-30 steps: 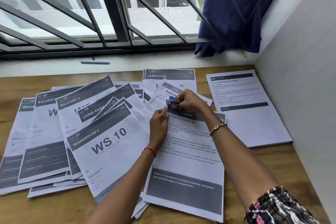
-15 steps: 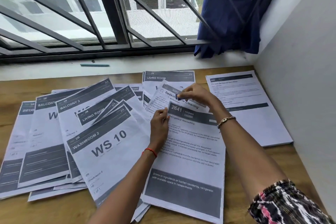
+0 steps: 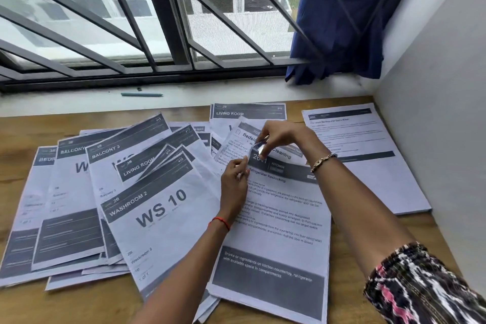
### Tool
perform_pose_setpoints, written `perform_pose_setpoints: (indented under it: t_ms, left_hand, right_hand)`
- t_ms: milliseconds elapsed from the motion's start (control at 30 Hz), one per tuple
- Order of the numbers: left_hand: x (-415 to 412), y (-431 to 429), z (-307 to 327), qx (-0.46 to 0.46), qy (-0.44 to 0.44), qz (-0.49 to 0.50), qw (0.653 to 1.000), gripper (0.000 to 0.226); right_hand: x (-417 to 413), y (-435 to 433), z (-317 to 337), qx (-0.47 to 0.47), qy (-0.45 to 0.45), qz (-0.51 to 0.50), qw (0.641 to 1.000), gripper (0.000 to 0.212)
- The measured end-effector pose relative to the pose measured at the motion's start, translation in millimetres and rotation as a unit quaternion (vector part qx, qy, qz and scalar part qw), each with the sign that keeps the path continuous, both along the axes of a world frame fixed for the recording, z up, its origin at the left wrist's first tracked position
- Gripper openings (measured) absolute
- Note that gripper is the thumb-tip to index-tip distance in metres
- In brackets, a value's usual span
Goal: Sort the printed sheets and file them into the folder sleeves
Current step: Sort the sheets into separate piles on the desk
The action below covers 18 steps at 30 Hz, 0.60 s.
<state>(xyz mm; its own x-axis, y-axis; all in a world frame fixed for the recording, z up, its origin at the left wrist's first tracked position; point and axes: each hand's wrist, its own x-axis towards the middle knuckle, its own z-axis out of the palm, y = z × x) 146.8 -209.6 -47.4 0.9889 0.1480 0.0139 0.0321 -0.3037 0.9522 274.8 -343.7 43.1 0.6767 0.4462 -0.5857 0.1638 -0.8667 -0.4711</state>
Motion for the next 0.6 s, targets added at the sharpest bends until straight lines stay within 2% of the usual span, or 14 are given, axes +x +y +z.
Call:
perform_pose_setpoints:
  t_ms: [133, 367, 600]
  left_hand:
    - [-1, 0, 0, -0.017, -0.005, 0.012, 1.0, 0.034]
    - [-2, 0, -1, -0.009, -0.022, 0.02, 1.0, 0.035]
    - [-1, -1, -2, -0.01, -0.016, 0.028, 0.999, 0.035]
  right_hand:
    - [1, -1, 3, -0.025, -0.042, 0.004, 0.999, 0.053]
    - [1, 2, 8, -0.039, -0.059, 0.03, 0.997, 0.048]
    - [1, 6, 12, -0.067, -0.084, 0.047, 0.993, 0.054]
